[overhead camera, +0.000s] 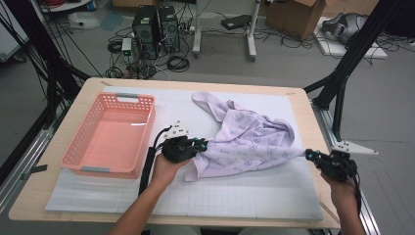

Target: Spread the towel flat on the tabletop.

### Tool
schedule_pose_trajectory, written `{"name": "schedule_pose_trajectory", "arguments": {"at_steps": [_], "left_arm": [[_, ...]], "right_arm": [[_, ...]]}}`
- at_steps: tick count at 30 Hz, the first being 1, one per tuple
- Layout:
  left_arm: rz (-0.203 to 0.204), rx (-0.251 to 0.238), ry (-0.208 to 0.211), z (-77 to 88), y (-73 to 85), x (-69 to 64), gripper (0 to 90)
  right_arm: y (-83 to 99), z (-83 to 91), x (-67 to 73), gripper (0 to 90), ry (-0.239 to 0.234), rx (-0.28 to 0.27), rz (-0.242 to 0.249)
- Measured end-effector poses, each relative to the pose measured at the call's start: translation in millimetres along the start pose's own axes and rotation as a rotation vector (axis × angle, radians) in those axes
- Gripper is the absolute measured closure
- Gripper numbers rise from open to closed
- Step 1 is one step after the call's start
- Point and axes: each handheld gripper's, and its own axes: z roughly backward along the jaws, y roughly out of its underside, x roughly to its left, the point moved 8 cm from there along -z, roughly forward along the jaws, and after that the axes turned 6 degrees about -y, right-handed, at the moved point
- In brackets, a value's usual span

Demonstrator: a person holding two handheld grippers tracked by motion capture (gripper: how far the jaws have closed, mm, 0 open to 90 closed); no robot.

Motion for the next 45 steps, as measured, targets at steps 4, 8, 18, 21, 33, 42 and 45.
{"name": "schedule_pose_trajectory", "arguments": {"at_steps": [4,8,18,21,33,42,45], "left_arm": [[0.041,-0.017,-0.085,-2.3,-1.8,21.0,81.7],[0.079,-0.013,-0.244,0.7,3.6,60.1,81.9],[0.126,-0.022,-0.298,0.2,7.9,76.2,61.0],[0.127,-0.010,-0.269,4.0,8.9,70.6,44.3],[0.047,0.087,-0.218,24.5,49.0,46.0,38.3],[0.061,0.169,-0.184,23.5,67.4,39.7,41.8],[0.024,0.211,-0.166,20.2,70.5,34.2,42.8]], "right_arm": [[-33.1,-32.2,-3.0,87.4,0.029,-0.028,0.003],[-57.0,-76.3,5.9,87.4,0.041,-0.012,0.024],[-87.6,-138.9,12.0,86.2,0.084,-0.016,-0.013],[-86.6,-135.8,20.7,67.4,0.047,-0.022,-0.022],[-24.8,-70.7,55.3,67.8,-0.058,0.010,0.068],[22.7,-93.7,62.8,70.4,-0.067,0.152,0.065],[21.9,-103.8,67.7,62.2,-0.079,0.155,0.027]]}}
